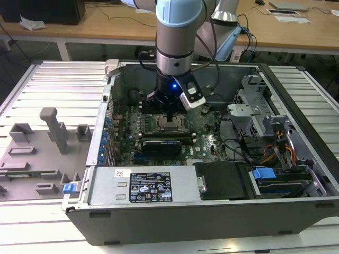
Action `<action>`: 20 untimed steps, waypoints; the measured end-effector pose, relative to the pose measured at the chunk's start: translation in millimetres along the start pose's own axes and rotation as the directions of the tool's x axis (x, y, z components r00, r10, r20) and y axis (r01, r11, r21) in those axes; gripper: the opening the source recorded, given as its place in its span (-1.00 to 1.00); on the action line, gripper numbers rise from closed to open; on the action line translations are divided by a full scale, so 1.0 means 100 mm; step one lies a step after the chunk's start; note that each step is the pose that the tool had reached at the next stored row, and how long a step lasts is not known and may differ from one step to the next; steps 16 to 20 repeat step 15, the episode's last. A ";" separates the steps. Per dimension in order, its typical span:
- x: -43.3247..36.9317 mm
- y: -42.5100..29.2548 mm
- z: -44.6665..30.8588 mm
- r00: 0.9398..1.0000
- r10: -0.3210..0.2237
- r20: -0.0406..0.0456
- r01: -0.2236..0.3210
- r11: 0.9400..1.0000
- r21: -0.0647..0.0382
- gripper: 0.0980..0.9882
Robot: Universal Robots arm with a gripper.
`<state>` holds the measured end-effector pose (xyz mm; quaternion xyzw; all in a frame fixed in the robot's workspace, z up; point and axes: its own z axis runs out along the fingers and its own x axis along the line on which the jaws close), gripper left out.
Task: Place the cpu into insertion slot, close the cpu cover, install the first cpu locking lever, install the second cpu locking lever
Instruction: 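Install the second cpu locking lever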
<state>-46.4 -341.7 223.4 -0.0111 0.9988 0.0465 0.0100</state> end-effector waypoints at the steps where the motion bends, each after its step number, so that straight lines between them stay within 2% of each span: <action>1: 0.000 0.000 0.000 1.000 0.000 0.000 0.000 1.000 0.000 -0.98; 20: 0.001 0.000 -0.001 1.000 0.000 0.000 0.000 1.000 0.000 -0.98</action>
